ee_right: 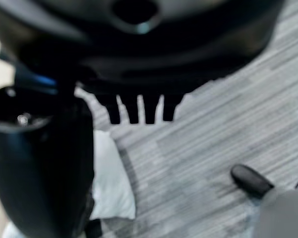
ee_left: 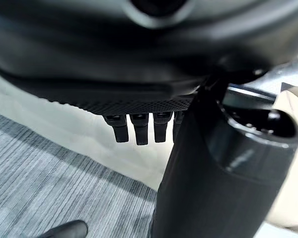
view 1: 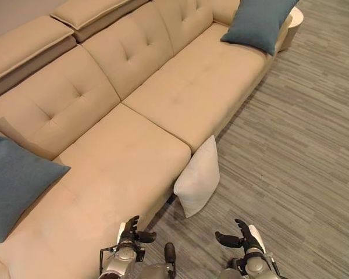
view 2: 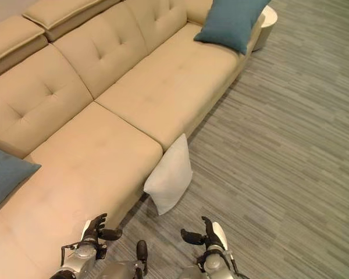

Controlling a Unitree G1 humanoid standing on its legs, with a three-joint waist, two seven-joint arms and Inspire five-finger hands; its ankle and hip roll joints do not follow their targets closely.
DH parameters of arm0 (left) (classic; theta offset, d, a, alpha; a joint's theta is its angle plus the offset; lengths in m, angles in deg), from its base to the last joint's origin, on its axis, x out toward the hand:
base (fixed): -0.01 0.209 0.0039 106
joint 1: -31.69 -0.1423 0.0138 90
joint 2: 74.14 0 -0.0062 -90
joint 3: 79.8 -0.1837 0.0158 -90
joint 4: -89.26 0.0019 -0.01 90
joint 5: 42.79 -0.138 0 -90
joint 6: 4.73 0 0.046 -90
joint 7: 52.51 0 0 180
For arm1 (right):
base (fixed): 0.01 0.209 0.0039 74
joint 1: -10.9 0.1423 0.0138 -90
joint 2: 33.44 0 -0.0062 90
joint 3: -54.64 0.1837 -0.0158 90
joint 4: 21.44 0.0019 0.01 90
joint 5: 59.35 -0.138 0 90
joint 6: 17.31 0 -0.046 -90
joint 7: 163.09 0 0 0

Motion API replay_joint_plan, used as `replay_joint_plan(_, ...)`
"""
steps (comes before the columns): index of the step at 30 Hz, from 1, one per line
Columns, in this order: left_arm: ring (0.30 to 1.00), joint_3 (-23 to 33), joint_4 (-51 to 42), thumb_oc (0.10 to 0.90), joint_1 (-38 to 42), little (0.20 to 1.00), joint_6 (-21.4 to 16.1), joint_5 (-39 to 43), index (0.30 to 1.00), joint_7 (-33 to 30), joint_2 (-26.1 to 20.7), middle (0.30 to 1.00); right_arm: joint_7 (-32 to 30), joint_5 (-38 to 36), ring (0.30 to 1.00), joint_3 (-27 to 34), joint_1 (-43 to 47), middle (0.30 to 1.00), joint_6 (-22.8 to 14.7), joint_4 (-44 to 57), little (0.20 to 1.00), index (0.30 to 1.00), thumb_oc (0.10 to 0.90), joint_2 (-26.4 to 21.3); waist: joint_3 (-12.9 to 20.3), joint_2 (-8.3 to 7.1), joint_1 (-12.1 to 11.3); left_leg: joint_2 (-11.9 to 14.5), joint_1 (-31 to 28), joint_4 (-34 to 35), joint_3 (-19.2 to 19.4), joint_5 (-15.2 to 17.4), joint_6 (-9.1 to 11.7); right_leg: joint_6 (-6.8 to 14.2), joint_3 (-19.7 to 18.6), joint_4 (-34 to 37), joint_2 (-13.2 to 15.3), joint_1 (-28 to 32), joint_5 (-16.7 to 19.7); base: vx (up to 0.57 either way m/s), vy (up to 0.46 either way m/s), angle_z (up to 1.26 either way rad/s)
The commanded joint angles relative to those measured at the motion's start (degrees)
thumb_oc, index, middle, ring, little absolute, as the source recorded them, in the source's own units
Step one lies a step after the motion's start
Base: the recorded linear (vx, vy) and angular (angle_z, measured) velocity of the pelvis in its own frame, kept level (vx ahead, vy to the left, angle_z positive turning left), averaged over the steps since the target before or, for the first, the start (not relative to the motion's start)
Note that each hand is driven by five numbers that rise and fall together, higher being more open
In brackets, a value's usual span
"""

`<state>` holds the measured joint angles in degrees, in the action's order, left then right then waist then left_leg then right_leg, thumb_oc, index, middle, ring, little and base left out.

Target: Pick up all the scattered cushions and arrange them neatly on the sofa.

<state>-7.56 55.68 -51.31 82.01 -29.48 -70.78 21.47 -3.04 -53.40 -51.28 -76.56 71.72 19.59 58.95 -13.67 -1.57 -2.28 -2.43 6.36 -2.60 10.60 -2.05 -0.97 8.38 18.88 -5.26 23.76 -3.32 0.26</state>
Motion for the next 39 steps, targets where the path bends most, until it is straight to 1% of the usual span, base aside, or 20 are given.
replay_joint_plan(1,0.900,0.4,-0.9,0.800,1.7,0.900,-1.9,-1.0,0.900,-0.7,3.4,0.900,-0.8,-0.3,0.900,1.3,1.2,0.900,-2.0,3.3,0.900,0.900,0.800,-5.2,2.8,2.18,-0.4,4.9,1.5,-6.3,-5.0,8.7,1.4,2.3,1.3,0.5,-1.6,3.2,3.5,0.04,-0.299,-0.68)
replay_joint_plan(3,0.900,0.2,-0.4,0.800,1.8,0.900,-1.9,-0.9,0.900,-0.9,3.4,0.900,-0.8,-0.5,0.900,1.1,1.6,0.900,-2.3,3.3,0.900,0.900,0.800,-5.3,2.8,2.44,-0.2,5.8,1.1,-5.5,-5.5,7.6,2.1,1.8,0.6,-0.6,-2.8,2.4,1.9,0.03,-0.237,-0.26)
replay_joint_plan(5,0.900,-1.1,-1.4,0.800,1.4,0.900,-2.1,1.0,0.900,-1.6,4.3,0.900,-2.1,3.0,0.900,-4.4,0.7,0.900,-1.2,13.9,0.900,0.900,0.800,-2.0,2.5,3.84,0.7,8.9,-0.4,-3.7,-6.1,6.0,3.6,0.2,0.1,-1.7,-6.0,2.2,-2.1,0.06,-0.375,-0.12)
replay_joint_plan(7,0.900,-2.0,-3.3,0.800,0.9,0.900,-2.3,3.0,0.900,-2.4,4.7,0.900,-2.2,3.8,0.900,-6.2,0.9,0.900,-0.8,15.1,0.900,0.900,0.800,-1.4,1.8,4.63,1.4,11.2,-1.0,-4.1,-6.2,4.8,4.9,-1.6,0.0,-1.0,-9.0,2.8,-4.2,0.04,-0.371,-0.05)
replay_joint_plan(10,0.900,-3.9,-6.0,0.800,0.9,0.900,-2.7,6.6,0.900,-1.9,5.5,0.900,-3.0,5.0,0.900,-8.8,1.6,0.900,-0.2,15.7,0.900,0.900,0.800,-1.7,-0.6,5.06,1.0,13.9,2.5,-12.4,-8.1,0.3,5.2,-5.3,-0.7,-0.1,-13.2,4.9,-6.5,0.00,-0.324,0.08)
replay_joint_plan(11,0.900,-3.9,-6.0,0.800,0.9,0.900,-2.7,6.6,0.900,-1.9,5.5,0.900,-3.0,5.0,0.900,-8.8,1.6,0.900,-0.2,15.7,0.900,0.900,0.800,-1.7,-0.6,5.06,1.0,13.9,2.6,-12.4,-8.1,0.3,5.2,-5.3,-0.7,-0.1,-13.2,4.9,-6.5,0.01,-0.349,0.16)
replay_joint_plan(12,0.900,-5.1,-6.5,0.800,1.3,0.900,-2.6,7.4,0.900,-2.2,6.2,0.900,-4.1,6.0,0.900,-10.8,2.7,0.900,0.5,16.3,0.900,0.900,0.800,-2.0,-2.3,5.20,0.4,14.8,6.6,-19.3,-8.7,-4.6,4.7,-7.1,-0.3,0.6,-14.9,6.5,-7.4,0.02,-0.325,0.18)
replay_joint_plan(16,0.900,-5.9,-5.8,0.800,1.6,0.900,-2.5,7.7,0.900,-2.7,6.8,0.900,-5.6,7.9,0.900,-13.2,5.7,0.900,2.5,15.3,0.900,0.900,0.800,-1.8,-2.7,4.08,-0.1,11.9,11.6,-24.0,-7.1,-2.2,4.4,-7.1,0.1,2.4,-15.1,6.5,-7.2,0.07,-0.198,0.14)
replay_joint_plan(17,0.900,-6.2,-4.2,0.800,1.9,0.900,-2.0,7.2,0.900,-3.0,7.7,0.900,-7.0,8.2,0.900,-14.8,7.2,0.900,2.9,14.7,0.900,0.900,0.800,-0.7,-1.9,3.87,-1.4,3.6,13.4,-21.2,-6.2,3.8,3.0,-6.1,-0.6,3.7,-15.9,6.6,-7.2,0.21,-0.096,0.13)
replay_joint_plan(18,0.900,-6.3,-2.9,0.800,2.2,0.900,-1.9,7.2,0.900,-3.2,8.3,0.900,-7.5,8.3,0.900,-15.4,7.5,0.900,3.1,14.3,0.900,0.900,0.800,-0.1,-1.4,3.91,-1.8,2.1,13.2,-18.1,-3.6,3.7,2.5,-5.7,-0.5,4.5,-16.9,7.4,-7.5,0.26,-0.110,0.12)
replay_joint_plan(21,0.900,-5.8,1.5,0.800,2.2,0.900,-0.7,8.4,0.900,-3.8,10.0,0.900,-8.7,8.0,0.900,-17.4,9.7,0.900,4.2,14.0,0.900,0.900,0.800,2.8,0.9,5.02,-2.2,2.1,10.1,-8.0,7.2,2.6,0.9,-5.3,-0.4,4.8,-20.0,10.1,-10.4,0.27,-0.072,-0.02)
replay_joint_plan(25,0.900,-7.2,2.6,0.800,3.5,0.900,-1.0,9.3,0.900,-5.0,10.4,0.900,-10.1,7.7,0.900,-19.7,12.7,0.900,4.6,8.8,0.900,0.900,0.800,6.8,2.8,4.15,-2.5,-1.2,8.4,-5.7,3.0,2.7,-0.7,-4.1,0.6,0.3,-19.0,10.4,-11.6,0.28,0.028,-0.13)
replay_joint_plan(27,0.900,-8.6,2.0,0.800,4.8,0.900,-0.7,8.9,0.900,-6.1,9.9,0.900,-10.8,6.8,0.900,-21.4,13.9,0.900,4.9,6.6,0.900,0.900,0.800,10.1,3.0,4.02,-2.2,-1.0,4.8,-3.7,2.9,3.7,-2.2,-2.7,1.7,-9.4,-17.0,8.5,-12.9,0.20,0.133,0.46)
replay_joint_plan(29,0.900,-9.4,1.0,0.800,6.8,0.900,-0.8,10.5,0.900,-8.0,10.9,0.900,-11.9,6.0,0.900,-22.5,17.1,0.900,6.0,1.0,0.900,0.900,0.800,13.8,2.5,5.79,-1.3,-1.7,1.0,-1.3,1.4,4.8,-5.0,0.8,3.9,-26.0,-11.9,3.0,-5.1,0.19,0.224,0.57)
replay_joint_plan(31,0.900,-6.6,-0.9,0.800,7.0,0.900,-2.1,12.6,0.900,-9.3,9.8,0.900,-9.9,7.4,0.900,-23.8,8.7,0.900,4.3,9.4,0.900,0.900,0.800,9.6,0.8,6.29,1.8,-1.0,-1.8,-0.1,1.1,5.4,-5.5,1.3,0.8,-33.7,-9.7,-1.6,-2.0,0.13,0.069,0.63)
replay_joint_plan(34,0.900,-4.4,-1.6,0.800,7.1,0.900,-2.3,11.3,0.900,-8.8,8.5,0.900,-8.6,8.3,0.900,-22.1,4.3,0.900,3.0,16.3,0.900,0.900,0.800,5.8,-0.1,6.07,3.5,0.0,-3.2,0.4,0.4,5.7,-4.5,0.5,-1.0,-31.4,-8.4,-3.9,-2.5,0.13,-0.123,0.65)
replay_joint_plan(35,0.900,-3.8,-1.1,0.800,7.5,0.900,-2.8,10.3,0.900,-8.9,7.8,0.900,-8.1,8.7,0.900,-20.4,1.7,0.900,2.4,19.3,0.900,0.900,0.800,3.7,-0.5,5.94,4.6,1.0,-3.2,-0.5,-1.8,6.5,-3.1,-0.5,-4.5,-24.1,-7.0,-5.2,-3.3,0.12,-0.172,0.38)
replay_joint_plan(36,0.900,-3.8,-1.1,0.800,7.5,0.900,-2.8,10.3,0.900,-8.9,7.8,0.900,-8.1,8.7,0.900,-20.4,1.7,0.900,2.4,19.3,0.900,0.900,0.800,3.7,-0.3,6.08,4.6,1.1,-3.1,-0.5,-1.9,6.4,-3.1,-0.6,-4.4,-23.9,-7.2,-5.2,-3.1,0.25,-0.354,0.38)
replay_joint_plan(37,0.900,-3.7,0.0,0.800,7.6,0.900,-3.1,9.6,0.900,-8.8,7.8,0.900,-8.4,8.7,0.900,-19.3,-0.6,0.900,2.0,21.1,0.900,0.900,0.800,3.2,-0.4,5.49,5.9,1.1,-2.9,-1.9,-4.6,7.7,-2.2,-0.5,-11.9,-14.4,-7.2,-5.6,-2.5,0.19,-0.275,0.39)
replay_joint_plan(39,0.900,-3.8,1.7,0.800,7.6,0.900,-3.2,9.5,0.900,-8.9,8.3,0.900,-8.8,8.6,0.900,-18.4,-1.4,0.900,2.2,21.8,0.900,0.900,0.800,2.6,-0.3,4.85,7.3,0.6,-3.6,-2.4,-8.0,8.8,-1.2,0.7,-21.5,-5.8,-7.8,-6.0,0.6,0.27,-0.315,0.69)
